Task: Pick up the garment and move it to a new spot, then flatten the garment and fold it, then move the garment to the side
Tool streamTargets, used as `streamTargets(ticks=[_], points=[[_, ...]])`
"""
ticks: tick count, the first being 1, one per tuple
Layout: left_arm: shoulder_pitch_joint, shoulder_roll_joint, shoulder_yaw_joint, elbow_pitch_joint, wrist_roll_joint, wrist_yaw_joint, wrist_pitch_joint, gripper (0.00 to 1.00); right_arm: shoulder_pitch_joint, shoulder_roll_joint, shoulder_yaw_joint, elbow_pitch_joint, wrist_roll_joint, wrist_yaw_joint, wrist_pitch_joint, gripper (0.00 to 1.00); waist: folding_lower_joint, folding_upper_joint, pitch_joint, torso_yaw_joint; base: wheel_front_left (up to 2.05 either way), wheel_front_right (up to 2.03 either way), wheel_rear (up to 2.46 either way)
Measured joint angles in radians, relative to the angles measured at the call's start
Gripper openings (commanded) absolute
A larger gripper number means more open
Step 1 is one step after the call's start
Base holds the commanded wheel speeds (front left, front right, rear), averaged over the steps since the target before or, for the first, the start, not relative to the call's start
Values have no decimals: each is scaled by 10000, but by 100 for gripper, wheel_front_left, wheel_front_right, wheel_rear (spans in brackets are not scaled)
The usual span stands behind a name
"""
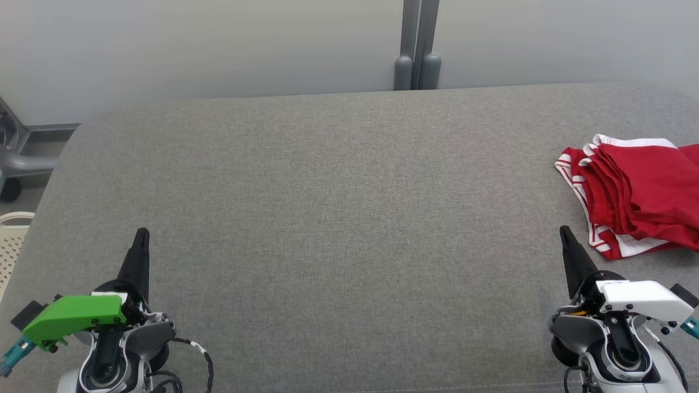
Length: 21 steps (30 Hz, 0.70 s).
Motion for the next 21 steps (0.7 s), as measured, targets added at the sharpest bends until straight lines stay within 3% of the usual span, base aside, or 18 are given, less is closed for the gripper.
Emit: streamTargets(ticks=[21], points=[[0,0,-2,0,0,0,0,0,0,0,0,0,0,0,0,0,0,0,0,0,0,0,0]])
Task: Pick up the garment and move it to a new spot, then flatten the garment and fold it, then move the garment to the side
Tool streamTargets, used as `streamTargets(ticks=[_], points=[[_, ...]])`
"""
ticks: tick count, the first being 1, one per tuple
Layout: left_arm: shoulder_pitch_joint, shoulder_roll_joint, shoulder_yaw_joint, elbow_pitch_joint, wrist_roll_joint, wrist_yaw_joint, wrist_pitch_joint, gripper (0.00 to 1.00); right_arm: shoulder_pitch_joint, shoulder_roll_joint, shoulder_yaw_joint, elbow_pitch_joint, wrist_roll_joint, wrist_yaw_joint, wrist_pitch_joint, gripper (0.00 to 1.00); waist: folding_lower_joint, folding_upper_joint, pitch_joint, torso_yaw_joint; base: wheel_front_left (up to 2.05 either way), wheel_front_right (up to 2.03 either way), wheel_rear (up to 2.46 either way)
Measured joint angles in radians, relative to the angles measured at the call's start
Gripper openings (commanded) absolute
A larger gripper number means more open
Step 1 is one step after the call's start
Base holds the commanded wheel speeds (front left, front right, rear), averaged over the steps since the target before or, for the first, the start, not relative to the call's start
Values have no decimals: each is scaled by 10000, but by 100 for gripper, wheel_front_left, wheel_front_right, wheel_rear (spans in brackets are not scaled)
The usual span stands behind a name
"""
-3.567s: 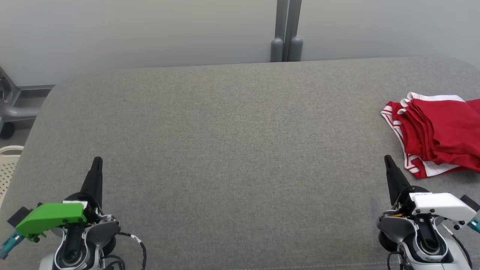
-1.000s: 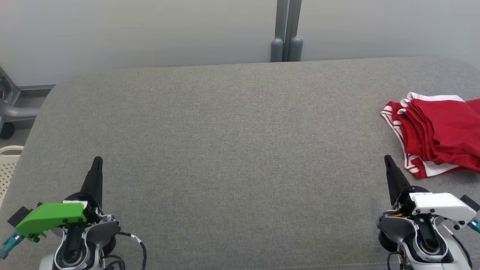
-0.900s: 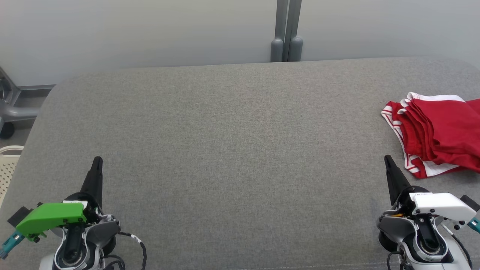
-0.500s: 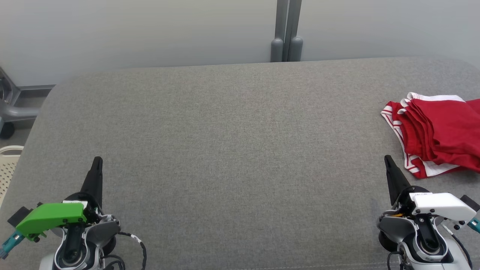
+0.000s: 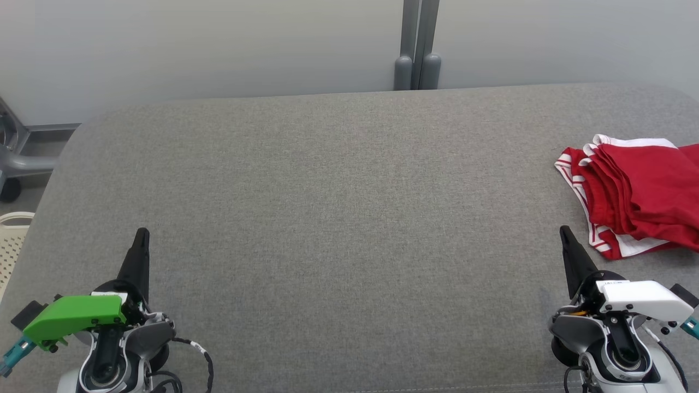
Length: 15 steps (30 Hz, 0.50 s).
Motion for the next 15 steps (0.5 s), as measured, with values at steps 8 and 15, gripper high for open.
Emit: streamTargets(ticks=[8,15], points=[[-1,0,2,0,0,0,0,0,0,0,0,0,0,0,0,0,0,0,0,0,0,0,0],[-1,0,2,0,0,0,0,0,0,0,0,0,0,0,0,0,0,0,0,0,0,0,0]])
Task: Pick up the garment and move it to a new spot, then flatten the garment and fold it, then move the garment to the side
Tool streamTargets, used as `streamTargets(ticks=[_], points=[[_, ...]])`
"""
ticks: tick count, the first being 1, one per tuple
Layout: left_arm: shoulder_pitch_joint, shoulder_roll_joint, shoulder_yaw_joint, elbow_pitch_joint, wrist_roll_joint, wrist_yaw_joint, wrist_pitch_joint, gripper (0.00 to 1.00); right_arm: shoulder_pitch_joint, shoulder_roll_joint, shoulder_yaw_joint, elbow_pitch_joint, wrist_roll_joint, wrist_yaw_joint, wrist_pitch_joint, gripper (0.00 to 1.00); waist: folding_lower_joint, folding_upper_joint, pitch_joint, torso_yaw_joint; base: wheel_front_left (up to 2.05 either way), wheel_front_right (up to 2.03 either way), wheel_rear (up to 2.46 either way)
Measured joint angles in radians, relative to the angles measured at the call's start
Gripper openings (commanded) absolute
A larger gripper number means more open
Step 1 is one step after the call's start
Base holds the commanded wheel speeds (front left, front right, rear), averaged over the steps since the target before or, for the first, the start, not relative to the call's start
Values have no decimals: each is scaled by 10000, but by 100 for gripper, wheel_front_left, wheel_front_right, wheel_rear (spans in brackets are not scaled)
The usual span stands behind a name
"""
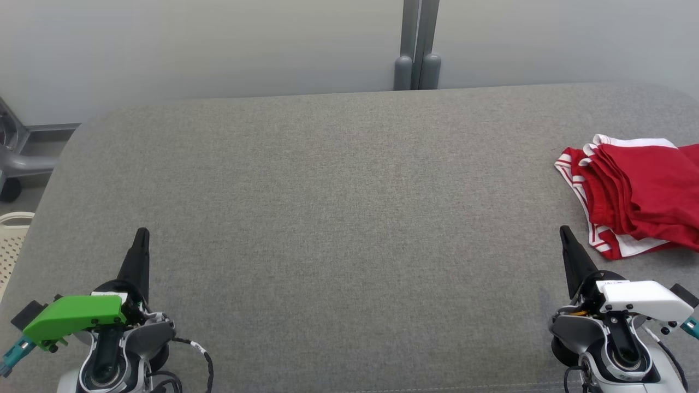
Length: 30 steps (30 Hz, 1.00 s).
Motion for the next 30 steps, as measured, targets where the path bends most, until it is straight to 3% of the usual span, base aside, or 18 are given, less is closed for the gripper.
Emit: streamTargets(ticks=[30], points=[[-1,0,-2,0,0,0,0,0,0,0,0,0,0,0,0,0,0,0,0,0,0,0,0]])
